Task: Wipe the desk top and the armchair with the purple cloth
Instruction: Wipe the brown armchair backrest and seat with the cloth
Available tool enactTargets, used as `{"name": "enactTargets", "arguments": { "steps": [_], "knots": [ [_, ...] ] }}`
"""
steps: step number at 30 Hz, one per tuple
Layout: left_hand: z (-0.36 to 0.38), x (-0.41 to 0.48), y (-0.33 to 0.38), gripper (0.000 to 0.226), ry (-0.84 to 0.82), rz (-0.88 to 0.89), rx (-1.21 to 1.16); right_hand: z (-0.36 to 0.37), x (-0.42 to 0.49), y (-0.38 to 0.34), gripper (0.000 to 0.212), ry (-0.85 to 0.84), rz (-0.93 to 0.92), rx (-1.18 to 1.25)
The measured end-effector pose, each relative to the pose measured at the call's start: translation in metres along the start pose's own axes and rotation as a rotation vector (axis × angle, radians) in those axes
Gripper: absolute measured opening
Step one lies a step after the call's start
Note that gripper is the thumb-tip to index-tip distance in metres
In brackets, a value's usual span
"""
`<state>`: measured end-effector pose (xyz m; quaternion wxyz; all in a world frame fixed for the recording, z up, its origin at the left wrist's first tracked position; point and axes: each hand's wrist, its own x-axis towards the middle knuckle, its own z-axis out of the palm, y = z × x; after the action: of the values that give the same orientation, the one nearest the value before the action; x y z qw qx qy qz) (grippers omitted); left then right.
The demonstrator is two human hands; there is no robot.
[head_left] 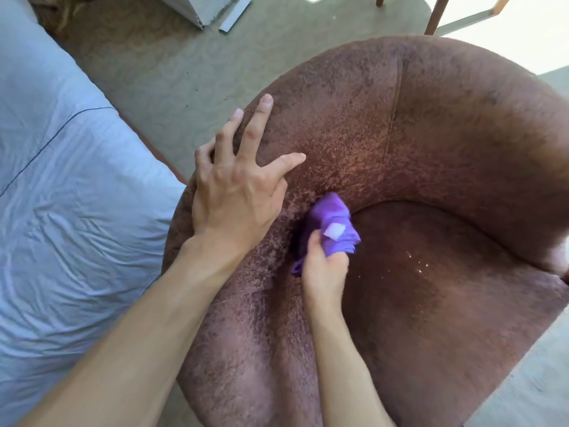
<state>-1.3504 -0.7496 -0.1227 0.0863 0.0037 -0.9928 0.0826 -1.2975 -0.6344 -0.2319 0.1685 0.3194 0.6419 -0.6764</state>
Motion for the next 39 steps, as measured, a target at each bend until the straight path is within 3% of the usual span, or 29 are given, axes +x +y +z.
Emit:
{"name": "enactTargets", "arguments": {
  "steps": [1, 3, 4, 7, 9, 11, 13, 18, 21, 23, 26, 29, 32, 34, 36, 39],
  "knots": [
    [0.000, 0.001, 0.000, 0.038, 0.005, -0.002, -0.002, 0.007, -0.007, 0.001, 0.006, -0.107, -0.068, -0.087],
    [0.000, 0.001, 0.001, 0.037, 0.012, -0.010, -0.001, 0.009, -0.019, 0.012, 0.041, -0.283, -0.242, -0.190],
    [0.000, 0.001, 0.001, 0.038, 0.010, -0.012, 0.004, 0.004, -0.020, 0.015, 0.046, -0.318, -0.283, -0.233],
    [0.000, 0.001, 0.001, 0.039, 0.001, -0.014, 0.011, -0.013, -0.009, 0.022, 0.043, -0.353, -0.192, -0.460],
    [-0.001, 0.002, 0.001, 0.039, 0.000, -0.014, 0.010, -0.024, 0.000, 0.025, 0.074, -0.469, -0.135, -0.543],
    [-0.001, 0.001, 0.002, 0.038, 0.005, -0.021, 0.011, -0.024, 0.009, 0.030, 0.087, -0.617, -0.121, -0.440],
    [0.000, 0.001, 0.003, 0.037, -0.001, -0.026, 0.015, -0.024, 0.014, 0.033, 0.079, -0.672, -0.119, -0.339],
    [0.000, 0.002, 0.003, 0.037, -0.001, -0.036, 0.028, -0.021, 0.007, 0.050, 0.021, -0.442, -0.312, -0.275],
    [-0.001, 0.001, 0.003, 0.036, -0.008, -0.037, 0.026, -0.010, 0.007, 0.037, 0.046, -0.175, -0.143, 0.016],
    [-0.001, 0.001, 0.003, 0.036, -0.015, -0.038, 0.032, 0.001, 0.014, 0.024, 0.043, 0.000, -0.013, 0.151],
    [0.000, 0.002, 0.004, 0.036, -0.013, -0.036, 0.035, 0.009, 0.009, 0.009, 0.018, -0.136, -0.028, 0.056],
    [0.000, 0.001, 0.002, 0.036, 0.002, -0.041, 0.033, -0.005, -0.007, 0.024, 0.027, -0.264, -0.038, 0.039],
    [0.001, 0.002, 0.002, 0.036, 0.001, -0.037, 0.034, -0.006, -0.018, 0.035, 0.022, -0.076, 0.006, 0.149],
    [0.001, 0.003, 0.003, 0.035, 0.002, -0.032, 0.032, 0.010, -0.027, 0.033, 0.024, -0.112, 0.014, 0.137],
    [0.001, 0.003, 0.003, 0.035, 0.006, -0.028, 0.026, 0.018, -0.034, 0.034, 0.035, -0.215, -0.017, 0.067],
    [0.001, 0.001, 0.001, 0.035, 0.009, -0.035, 0.031, 0.015, -0.019, 0.010, 0.052, -0.052, -0.067, 0.103]
  ]
}}
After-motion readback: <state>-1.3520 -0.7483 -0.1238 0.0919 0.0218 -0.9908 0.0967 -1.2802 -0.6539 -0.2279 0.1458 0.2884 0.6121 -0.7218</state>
